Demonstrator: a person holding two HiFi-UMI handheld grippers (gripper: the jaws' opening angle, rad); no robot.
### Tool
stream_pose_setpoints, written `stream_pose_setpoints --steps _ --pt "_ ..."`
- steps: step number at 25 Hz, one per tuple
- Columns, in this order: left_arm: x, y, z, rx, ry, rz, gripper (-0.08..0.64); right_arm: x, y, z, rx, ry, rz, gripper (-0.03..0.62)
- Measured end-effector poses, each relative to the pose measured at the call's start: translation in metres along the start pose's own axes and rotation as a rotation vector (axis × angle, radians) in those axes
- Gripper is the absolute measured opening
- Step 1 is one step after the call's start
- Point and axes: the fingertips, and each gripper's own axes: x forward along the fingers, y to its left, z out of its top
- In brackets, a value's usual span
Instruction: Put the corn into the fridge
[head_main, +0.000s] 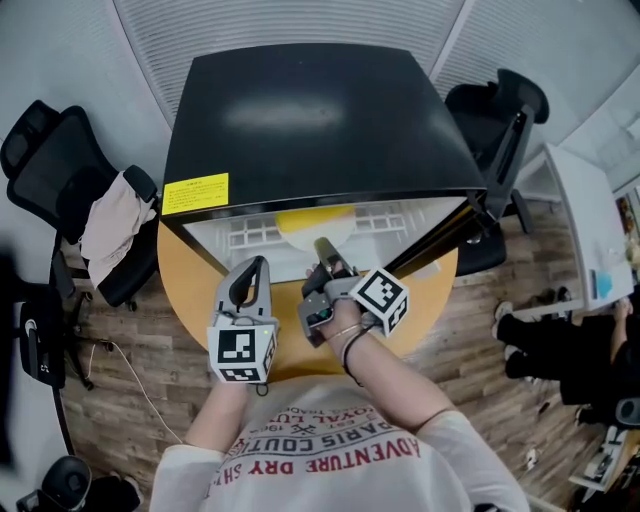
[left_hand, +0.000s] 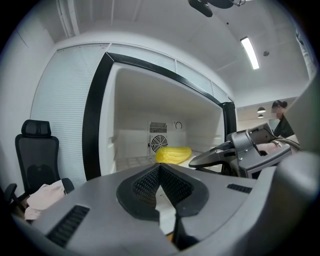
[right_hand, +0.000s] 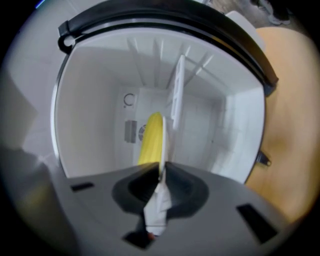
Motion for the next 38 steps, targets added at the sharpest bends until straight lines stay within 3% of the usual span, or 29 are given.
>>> stream_pose_setpoints --steps 9,16,19,22,24,26,28,30,32,38 --pt "0.002 -0.002 0.000 -0.007 0.000 -0.013 0.025 0.008 -0.001 -0.003 0.041 0.023 0.029 0.064" --pt "0.001 -0.010 -0.003 0.008 0.014 -0.020 0.025 -0.001 -0.004 -0.010 0.012 0.072 0.027 0.107" --pt "-0.001 -0.012 -0.005 -0.008 0.019 -0.023 0.025 -0.015 0.000 -0.022 -0.058 0.125 0.062 0.095" --pt "-0.002 -0.012 -0.008 -0.024 0.018 -0.015 0.025 -0.027 -0.004 -0.038 -0.228 0.199 0.067 0.044" --pt "-0.004 -0.013 -0.010 -0.026 0.018 -0.011 0.025 -0.032 -0.002 -0.044 -0.418 0.226 0.107 0.035" --pt "-0.006 -0.015 -0.011 -0.024 0.022 -0.011 0.025 -0.037 0.005 -0.045 -0.731 0.229 0.137 0.035" --pt "-0.008 -0.019 -0.012 -0.024 0.024 -0.018 0.025 -0.044 0.013 -0.046 -1.112 0.212 0.133 0.032" --pt "-0.009 -0.024 -0.014 -0.017 0.024 -0.033 0.025 -0.051 0.023 -0.045 -1.401 0.175 0.136 0.030" --pt "-0.008 -0.031 -0.016 0.001 0.025 -0.055 0.025 -0.056 0.033 -0.042 -1.540 0.130 0.143 0.028" --pt "-0.009 -0.043 -0.006 0.045 -0.008 -0.087 0.025 -0.066 0.054 -0.029 -1.731 0.008 0.175 0.028"
